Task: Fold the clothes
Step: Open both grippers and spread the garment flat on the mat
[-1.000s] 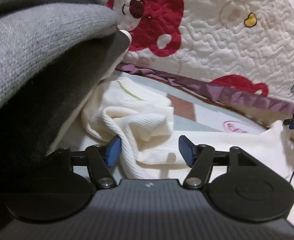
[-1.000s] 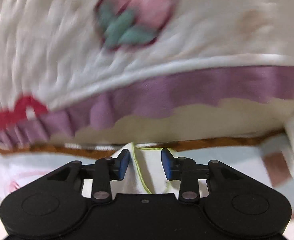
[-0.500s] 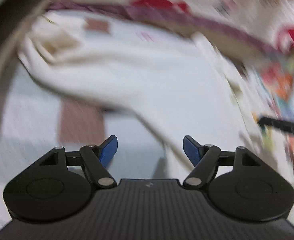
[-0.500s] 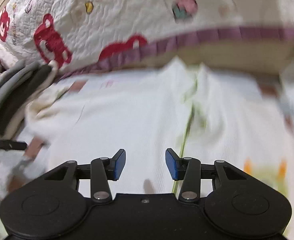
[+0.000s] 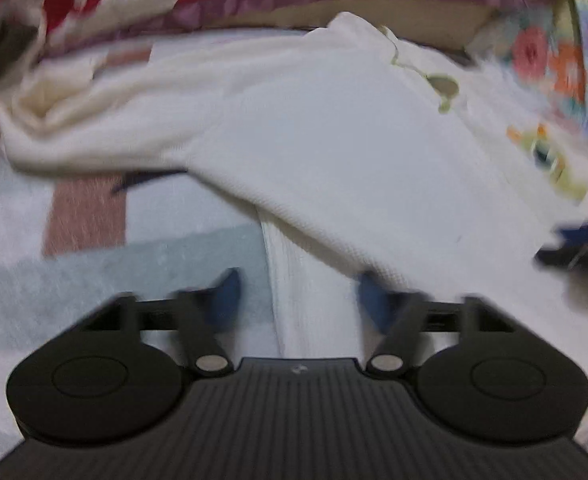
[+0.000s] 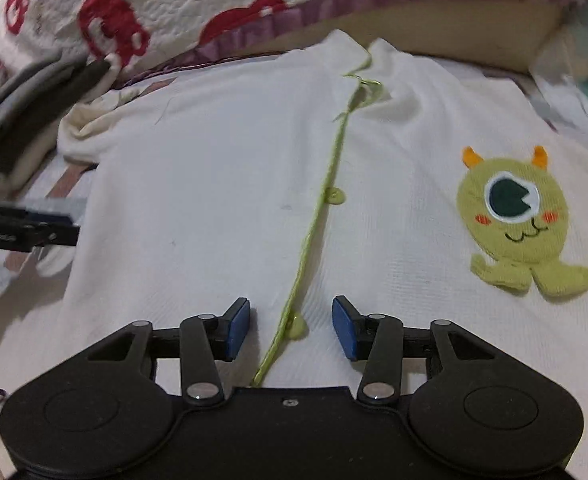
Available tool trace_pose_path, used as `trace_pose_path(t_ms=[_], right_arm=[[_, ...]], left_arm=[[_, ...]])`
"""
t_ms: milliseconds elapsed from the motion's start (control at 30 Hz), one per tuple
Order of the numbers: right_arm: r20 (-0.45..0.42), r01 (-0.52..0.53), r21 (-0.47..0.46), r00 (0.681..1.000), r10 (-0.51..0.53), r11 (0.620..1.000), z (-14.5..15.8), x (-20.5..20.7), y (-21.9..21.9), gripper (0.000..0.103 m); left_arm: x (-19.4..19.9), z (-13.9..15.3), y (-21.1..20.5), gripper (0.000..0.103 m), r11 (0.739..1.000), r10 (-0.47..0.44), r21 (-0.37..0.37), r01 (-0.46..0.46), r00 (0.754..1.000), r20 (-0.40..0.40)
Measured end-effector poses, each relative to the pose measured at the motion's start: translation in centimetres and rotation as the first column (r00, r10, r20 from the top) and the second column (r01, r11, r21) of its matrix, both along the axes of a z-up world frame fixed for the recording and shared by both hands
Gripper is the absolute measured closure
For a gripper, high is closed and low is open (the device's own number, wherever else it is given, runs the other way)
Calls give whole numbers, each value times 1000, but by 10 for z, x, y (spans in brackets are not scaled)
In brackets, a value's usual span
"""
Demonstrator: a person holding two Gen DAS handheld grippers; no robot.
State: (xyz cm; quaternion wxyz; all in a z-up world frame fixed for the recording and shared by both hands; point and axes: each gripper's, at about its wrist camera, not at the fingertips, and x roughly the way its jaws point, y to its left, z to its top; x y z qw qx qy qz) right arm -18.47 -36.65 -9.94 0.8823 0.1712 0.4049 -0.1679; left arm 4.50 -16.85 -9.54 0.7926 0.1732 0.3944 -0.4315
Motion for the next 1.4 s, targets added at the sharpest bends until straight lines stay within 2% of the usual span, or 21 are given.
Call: trace_pose_path(t_ms=[33,100,200,267,333,367,400,433,533,600,633,667,833,867,933,1000,1033,1133,1200,1333,1400], right_arm=[[3,1,0,1000,-1,1000,0,-1,-1,49],[2,1,-5,1000,-1,1000,0,-3,-3,49],[10,12,5,1000,-12,1000,0,-6,-3,48],[27,26,17,999,-26,1000,-3,-8,-4,46],[28,36,13,999,-36,999,-4,-5,-5,46],[20,40,13,999,-41,999,-3,-2,-6,46],[14,55,18,998,-55,998,0,0,-7,46],[9,71,24,997,-71,997,3,2,-8,47],[96,102,89,989,-111,991,24,2,-5,46],[171,89,153,979,-115,984,39,5,-1,46],[193,70,164,976,-102,984,45,10,5,46],[212,49,170,974,-85,984,52,16,10,46],[247,-62,195,969,12,979,78,45,50,46],[238,-78,167,971,37,983,84,50,58,46],[215,-53,-1,975,52,999,102,57,82,46],[165,-81,-190,980,113,978,121,65,107,46],[158,-103,-231,977,142,967,130,66,115,46],[158,-142,-171,973,169,975,151,55,120,46],[127,-238,-242,953,274,941,156,37,123,44],[8,-247,-478,959,285,843,143,5,133,41],[-28,-250,-456,963,266,854,133,-4,126,41]], left_arm=[[-5,6,2,102,1000,6,19,-7,999,48],[-12,21,11,102,999,34,31,-38,992,125],[-3,41,56,101,976,208,-65,-207,978,10],[1,29,68,103,959,283,-20,-284,958,-39],[3,14,67,103,943,323,88,-321,947,-2],[5,10,67,103,936,334,116,-331,943,-2],[9,10,68,103,936,342,101,-336,939,-43],[11,12,68,103,938,344,81,-338,936,-70],[9,21,70,101,945,326,-2,-328,940,-97],[5,26,67,92,951,302,-44,-307,948,-98],[2,27,65,81,954,286,-63,-293,954,-93],[-2,28,61,72,958,270,-77,-275,960,-77],[-16,40,47,57,978,185,-102,-180,982,36],[-14,43,48,55,979,183,-103,-178,982,39],[-4,43,53,46,976,215,-36,-214,976,28],[10,40,69,47,954,297,25,-297,955,21],[17,40,80,47,943,331,18,-331,944,1],[33,45,107,47,922,363,-78,-378,919,-154],[31,48,106,47,923,341,-119,-366,921,-186],[18,51,90,38,929,281,-184,-320,936,-212],[10,49,81,38,929,249,-212,-303,937,-246]])
